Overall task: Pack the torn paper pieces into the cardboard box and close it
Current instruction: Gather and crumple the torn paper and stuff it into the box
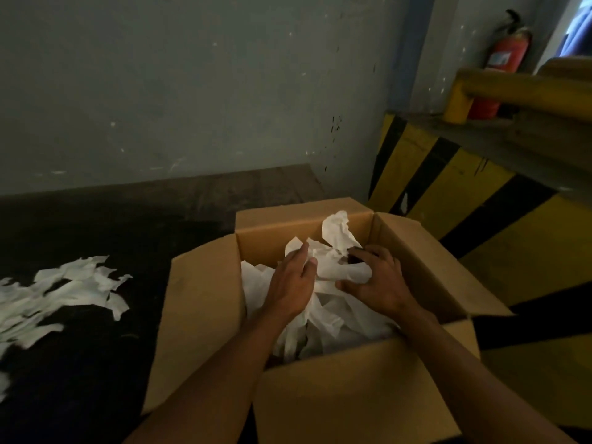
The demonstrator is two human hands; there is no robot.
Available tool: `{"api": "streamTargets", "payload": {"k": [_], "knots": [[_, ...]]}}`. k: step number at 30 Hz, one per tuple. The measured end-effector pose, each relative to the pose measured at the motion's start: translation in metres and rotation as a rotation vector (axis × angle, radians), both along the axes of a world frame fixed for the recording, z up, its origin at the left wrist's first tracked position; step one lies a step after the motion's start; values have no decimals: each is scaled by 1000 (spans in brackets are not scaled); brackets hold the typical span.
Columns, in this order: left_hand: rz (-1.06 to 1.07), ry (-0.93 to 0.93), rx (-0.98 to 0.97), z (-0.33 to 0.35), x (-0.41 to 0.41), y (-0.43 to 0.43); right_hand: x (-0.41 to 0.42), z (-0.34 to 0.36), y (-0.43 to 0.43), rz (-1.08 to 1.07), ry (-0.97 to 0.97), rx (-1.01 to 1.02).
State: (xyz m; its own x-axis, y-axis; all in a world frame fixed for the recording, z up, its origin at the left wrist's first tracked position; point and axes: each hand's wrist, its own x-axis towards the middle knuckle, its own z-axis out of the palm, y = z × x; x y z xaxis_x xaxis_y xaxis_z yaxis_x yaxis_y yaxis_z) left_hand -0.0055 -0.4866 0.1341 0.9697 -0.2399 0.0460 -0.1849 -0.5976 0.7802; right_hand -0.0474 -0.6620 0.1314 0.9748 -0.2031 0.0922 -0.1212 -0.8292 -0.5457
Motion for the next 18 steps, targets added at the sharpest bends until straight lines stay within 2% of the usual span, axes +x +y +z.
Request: {"api": "streamTargets", "payload": {"k": [7,12,18], "knots": [[108,-155,-212,22,-3,6,-4,7,1,-139,-205,272],[132,-239,-211,34,-8,26,1,24,21,-107,-266,302],[272,-326,-129,49,-19,91,2,48,98,8,-332,330]]}}
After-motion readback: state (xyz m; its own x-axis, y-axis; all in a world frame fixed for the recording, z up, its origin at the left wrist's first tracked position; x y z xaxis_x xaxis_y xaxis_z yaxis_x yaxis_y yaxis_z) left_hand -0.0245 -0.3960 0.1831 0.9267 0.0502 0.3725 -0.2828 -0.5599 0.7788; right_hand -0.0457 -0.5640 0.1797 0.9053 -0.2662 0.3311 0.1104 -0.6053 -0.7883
